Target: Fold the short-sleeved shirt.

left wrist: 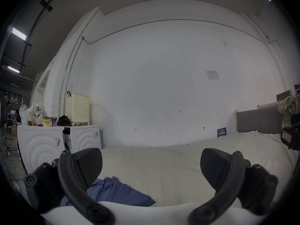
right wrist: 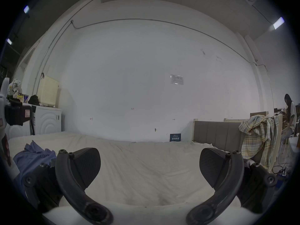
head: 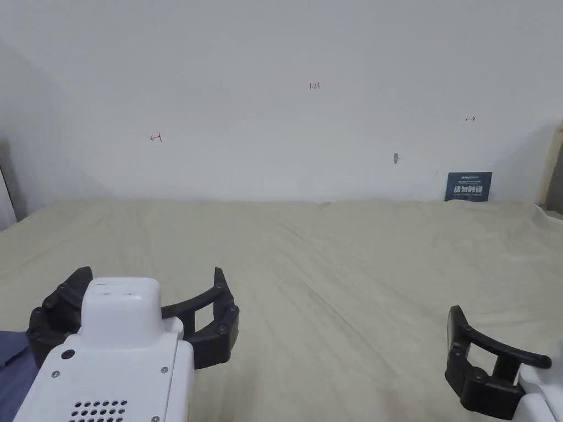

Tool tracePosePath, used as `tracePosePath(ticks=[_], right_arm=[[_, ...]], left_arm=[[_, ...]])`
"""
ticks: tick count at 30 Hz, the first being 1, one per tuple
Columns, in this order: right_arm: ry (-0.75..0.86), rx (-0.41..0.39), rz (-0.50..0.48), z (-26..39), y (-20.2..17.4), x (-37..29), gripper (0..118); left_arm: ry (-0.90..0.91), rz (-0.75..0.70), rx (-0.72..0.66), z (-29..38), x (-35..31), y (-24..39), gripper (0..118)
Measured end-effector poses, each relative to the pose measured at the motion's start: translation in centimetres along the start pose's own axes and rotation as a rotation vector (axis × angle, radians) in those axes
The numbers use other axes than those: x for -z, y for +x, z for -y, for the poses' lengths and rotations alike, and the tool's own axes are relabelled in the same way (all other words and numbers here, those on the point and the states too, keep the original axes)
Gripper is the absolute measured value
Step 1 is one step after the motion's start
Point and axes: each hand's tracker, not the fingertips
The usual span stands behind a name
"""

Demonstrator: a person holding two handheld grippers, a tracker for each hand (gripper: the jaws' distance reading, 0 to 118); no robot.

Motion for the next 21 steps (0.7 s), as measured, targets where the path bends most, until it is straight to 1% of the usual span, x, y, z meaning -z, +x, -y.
tracePosePath(ticks=[4,9,12,14,20,21], right_arm=[[0.007,0.005,0.012,0.0,0.0,0.0,118],[0.013,-0.011,0.022,0.1,-0.2,0.0,118],[0.020,0.004,-0.002,-0.1,0.1,-0.1,118],[0.021,-0.011,0.032,-0.1,-0.1,0.0,118],[0.028,-0.016,0.035,-0.2,0.0,0.1,118],[0.031,-0.029,0.035,-0.1,-0.1,0.1,118]], left_arm=[[-0.008,0.002,-0.002,0.0,0.0,0.0,118],[-0.027,-0.001,0.041,0.1,0.2,0.4,118],[-0.027,0.025,0.019,0.0,0.1,0.4,118],[-0.027,0.019,0.015,0.0,0.0,0.6,118],[0.002,-0.006,0.017,0.1,-0.2,1.1,118],[0.008,0.019,0.006,0.0,-0.2,1.1,117]])
